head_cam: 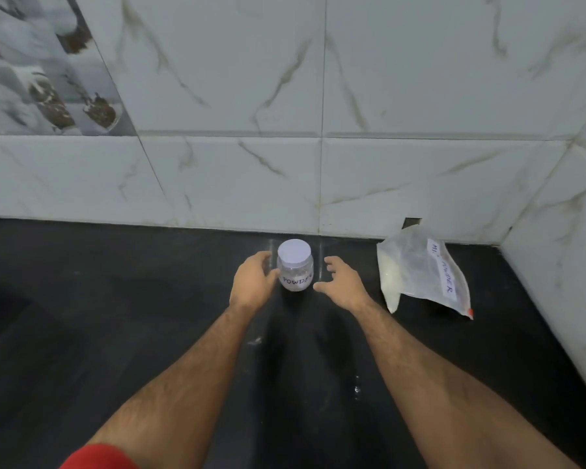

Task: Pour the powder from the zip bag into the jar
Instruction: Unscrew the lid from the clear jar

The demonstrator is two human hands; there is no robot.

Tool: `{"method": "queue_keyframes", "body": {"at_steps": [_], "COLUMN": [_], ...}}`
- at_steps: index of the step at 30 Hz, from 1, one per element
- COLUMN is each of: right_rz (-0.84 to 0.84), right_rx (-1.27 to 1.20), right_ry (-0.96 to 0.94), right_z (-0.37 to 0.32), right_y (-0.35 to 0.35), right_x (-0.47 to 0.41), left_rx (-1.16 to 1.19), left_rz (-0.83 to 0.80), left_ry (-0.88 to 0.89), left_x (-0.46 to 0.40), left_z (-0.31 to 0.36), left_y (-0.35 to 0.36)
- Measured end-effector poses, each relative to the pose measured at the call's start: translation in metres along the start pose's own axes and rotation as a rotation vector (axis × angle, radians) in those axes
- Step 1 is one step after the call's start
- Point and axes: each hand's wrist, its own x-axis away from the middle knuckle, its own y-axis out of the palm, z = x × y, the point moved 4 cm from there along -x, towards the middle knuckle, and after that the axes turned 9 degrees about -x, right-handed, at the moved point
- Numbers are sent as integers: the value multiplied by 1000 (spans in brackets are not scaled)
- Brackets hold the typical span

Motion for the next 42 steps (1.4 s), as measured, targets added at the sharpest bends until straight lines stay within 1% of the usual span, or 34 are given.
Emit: {"method": "queue_keyframes", "body": {"at_steps": [5,7,10,14,17,24,28,33,35,37,38,40,42], "right_rz": [-42,-35,-25,-15,29,-2,-41,47,78,85,73,17,-93], "right_rx": [-51,-68,-90,-129,-194,-327,-356,-340,-377,-394,-407,-451,-563], "right_ry": [80,96,99,101,84,-22,-81,-123,-116,-117,-113,-77,-34], "right_z": [5,5,6,12,19,21,16,15,16,16,15,10,5], "right_y": [27,34,41,51,52,47,60,81,88,93,95,96,96], "right_x": [-21,-29,-41,-51,-46,-9,25,64,76,89,96,108,117], "left_rx": [93,107,132,177,231,384,441,421,400,435,468,523,513], "left_rz": [-206,-287,-350,-376,-363,-409,-438,-453,-415,-378,-381,-439,-530], "left_ry": [-110,-116,-100,-62,-42,14,16,45,60,69,77,116,177], "left_x": [-22,-31,-42,-54,-59,-32,-13,14,20,22,24,25,29], "left_z": [-28,-30,-27,-28,-38,-39,-47,-58,-61,-60,-56,-44,-26], "left_y": [14,22,31,43,49,14,1,-7,-11,-18,-23,-30,-33]}}
